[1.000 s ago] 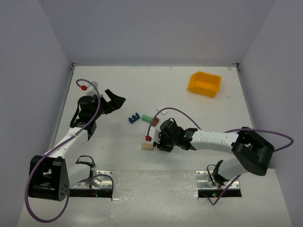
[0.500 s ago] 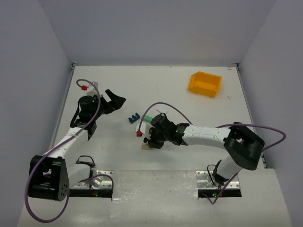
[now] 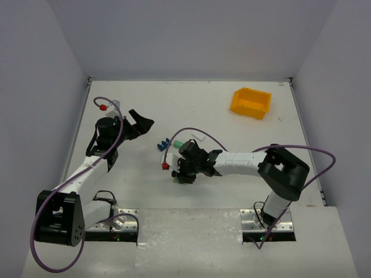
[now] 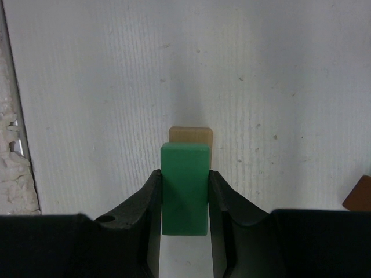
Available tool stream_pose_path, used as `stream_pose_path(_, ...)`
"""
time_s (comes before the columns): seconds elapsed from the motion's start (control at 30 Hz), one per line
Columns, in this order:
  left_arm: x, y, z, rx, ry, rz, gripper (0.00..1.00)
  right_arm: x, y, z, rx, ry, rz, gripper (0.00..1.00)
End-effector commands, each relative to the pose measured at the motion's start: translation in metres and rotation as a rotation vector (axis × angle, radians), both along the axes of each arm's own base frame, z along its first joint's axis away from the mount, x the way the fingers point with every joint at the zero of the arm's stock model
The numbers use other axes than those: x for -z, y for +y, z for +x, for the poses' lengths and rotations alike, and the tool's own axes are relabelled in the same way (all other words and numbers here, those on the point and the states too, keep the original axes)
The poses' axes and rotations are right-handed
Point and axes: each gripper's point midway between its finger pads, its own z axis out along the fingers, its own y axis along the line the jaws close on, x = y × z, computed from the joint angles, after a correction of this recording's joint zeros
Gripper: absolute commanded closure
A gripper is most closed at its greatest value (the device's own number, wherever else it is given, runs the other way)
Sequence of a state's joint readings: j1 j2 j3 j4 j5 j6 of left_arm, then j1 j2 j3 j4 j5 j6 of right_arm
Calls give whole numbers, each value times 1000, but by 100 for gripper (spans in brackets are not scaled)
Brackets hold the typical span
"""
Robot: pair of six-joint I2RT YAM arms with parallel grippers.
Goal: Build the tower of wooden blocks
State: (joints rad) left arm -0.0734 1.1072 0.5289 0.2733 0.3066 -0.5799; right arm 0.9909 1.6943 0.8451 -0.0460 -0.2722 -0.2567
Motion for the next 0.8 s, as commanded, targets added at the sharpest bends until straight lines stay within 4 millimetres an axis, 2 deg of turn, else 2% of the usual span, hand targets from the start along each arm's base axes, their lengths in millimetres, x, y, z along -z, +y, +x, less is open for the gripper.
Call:
stream_pose_path(0.0, -17, -2, 6, 4, -61, 7, 0, -20, 22, 10, -41, -62, 72, 88)
stream_pose_path(0.13, -18, -2, 6, 5, -64, 8, 0, -26, 28, 11, -55, -71, 106, 88)
stream_pose_path(0.77, -16, -1, 6, -1, -58, 9, 0, -14, 28, 12, -69, -59, 72, 83)
